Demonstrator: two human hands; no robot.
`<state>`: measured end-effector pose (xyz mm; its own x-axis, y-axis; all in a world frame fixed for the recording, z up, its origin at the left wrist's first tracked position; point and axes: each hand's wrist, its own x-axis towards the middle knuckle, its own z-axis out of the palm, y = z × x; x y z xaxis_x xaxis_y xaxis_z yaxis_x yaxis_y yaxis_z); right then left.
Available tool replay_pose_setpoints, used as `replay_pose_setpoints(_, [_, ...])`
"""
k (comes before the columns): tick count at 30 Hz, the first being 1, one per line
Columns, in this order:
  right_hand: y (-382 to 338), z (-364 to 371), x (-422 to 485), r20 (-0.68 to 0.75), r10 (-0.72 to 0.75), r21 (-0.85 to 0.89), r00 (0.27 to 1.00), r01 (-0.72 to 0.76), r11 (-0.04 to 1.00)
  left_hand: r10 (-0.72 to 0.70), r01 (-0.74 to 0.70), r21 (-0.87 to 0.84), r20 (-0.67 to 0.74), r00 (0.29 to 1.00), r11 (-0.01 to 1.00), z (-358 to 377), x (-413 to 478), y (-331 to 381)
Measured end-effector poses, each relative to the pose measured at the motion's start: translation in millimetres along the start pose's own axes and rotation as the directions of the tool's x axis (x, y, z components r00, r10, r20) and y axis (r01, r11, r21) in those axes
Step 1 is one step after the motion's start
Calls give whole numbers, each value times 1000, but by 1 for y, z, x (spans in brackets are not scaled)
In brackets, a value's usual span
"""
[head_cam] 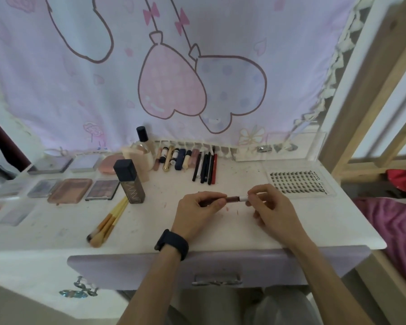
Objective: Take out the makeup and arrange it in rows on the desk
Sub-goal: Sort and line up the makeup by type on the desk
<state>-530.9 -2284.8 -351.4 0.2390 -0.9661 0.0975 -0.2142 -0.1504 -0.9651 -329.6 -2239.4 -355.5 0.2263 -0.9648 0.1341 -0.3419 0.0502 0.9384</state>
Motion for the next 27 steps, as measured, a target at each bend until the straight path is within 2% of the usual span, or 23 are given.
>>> replay_pose_setpoints(3, [0, -4, -2, 24, -19, 21, 1000, 19, 1000, -2, 2, -14, -6, 1000, 1000, 0, 0, 0])
replay_pose_setpoints(6, [-2, -1, -2, -18, 7, 8, 1000, -7, 1000, 1, -2, -5, -9, 1000, 1000, 0, -1, -1])
replay_pose_setpoints(10, [1, 4, -2, -25, -27, -181, 999, 22, 983, 8, -8, -12, -7, 1000, 1000, -1, 0, -2])
replay_pose_setpoints(15, [0, -2, -2, 27, -33, -82, 999, 35, 996, 4, -4, 0, -1, 1000, 1000, -1, 0, 1])
replay_pose_setpoints(20, [-3, 5, -2, -24, 3, -181, 1000, -7, 983, -1, 1, 14, -3, 1000, 1000, 0, -1, 1])
replay_pose_setpoints(27, [-2, -4, -4, -45, -17, 4, 999, 17, 1000, 2, -2, 27, -25, 1000, 1000, -1, 0, 0])
